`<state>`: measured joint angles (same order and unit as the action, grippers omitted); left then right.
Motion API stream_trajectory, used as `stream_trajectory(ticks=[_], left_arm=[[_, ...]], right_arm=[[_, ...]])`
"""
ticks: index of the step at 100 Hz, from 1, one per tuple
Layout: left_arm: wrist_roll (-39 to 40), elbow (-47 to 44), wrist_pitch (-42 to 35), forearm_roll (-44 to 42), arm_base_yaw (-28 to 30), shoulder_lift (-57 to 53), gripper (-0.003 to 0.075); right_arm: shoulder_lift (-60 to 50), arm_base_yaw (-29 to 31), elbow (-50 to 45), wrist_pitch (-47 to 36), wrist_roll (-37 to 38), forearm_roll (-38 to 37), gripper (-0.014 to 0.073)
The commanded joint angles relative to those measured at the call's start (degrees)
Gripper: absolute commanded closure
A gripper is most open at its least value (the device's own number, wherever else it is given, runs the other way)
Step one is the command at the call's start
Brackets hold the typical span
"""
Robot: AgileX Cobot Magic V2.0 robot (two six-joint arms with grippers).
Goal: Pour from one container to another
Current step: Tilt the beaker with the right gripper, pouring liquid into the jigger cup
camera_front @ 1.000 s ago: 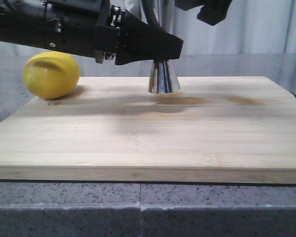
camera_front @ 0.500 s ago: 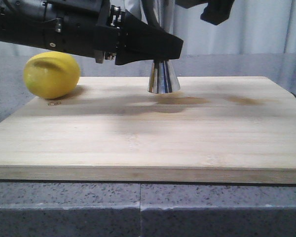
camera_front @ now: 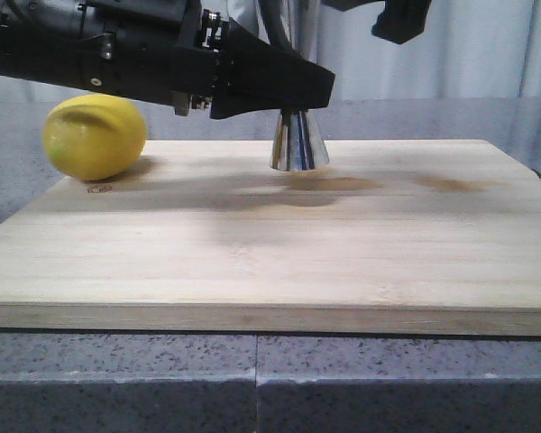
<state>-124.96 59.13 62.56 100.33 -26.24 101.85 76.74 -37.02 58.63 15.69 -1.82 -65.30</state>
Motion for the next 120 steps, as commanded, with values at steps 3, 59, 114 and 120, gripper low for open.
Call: stream_trajectory(ticks=[3,59,114,120], left_arm=[[0.34,1.79,3.9,3.74,-0.45,-2.3,0.0661],[0.34,1.79,3.9,3.74,-0.45,-2.3,0.0661],[0.34,1.79,3.9,3.74,-0.45,-2.3,0.0661],[0.34,1.79,3.9,3.74,-0.45,-2.3,0.0661]], right_arm=[[-1.71,-0.07,2.15,-1.47,-0.05,-2.15,0.0284],[-1.71,-0.07,2.15,-1.25,-0.05,-4.9,0.0284],[-1.71,-0.07,2.15,-1.25,-0.05,-6.56,0.0284],[-1.71,-0.07,2.15,-1.25,-0.05,-6.81,0.0284]])
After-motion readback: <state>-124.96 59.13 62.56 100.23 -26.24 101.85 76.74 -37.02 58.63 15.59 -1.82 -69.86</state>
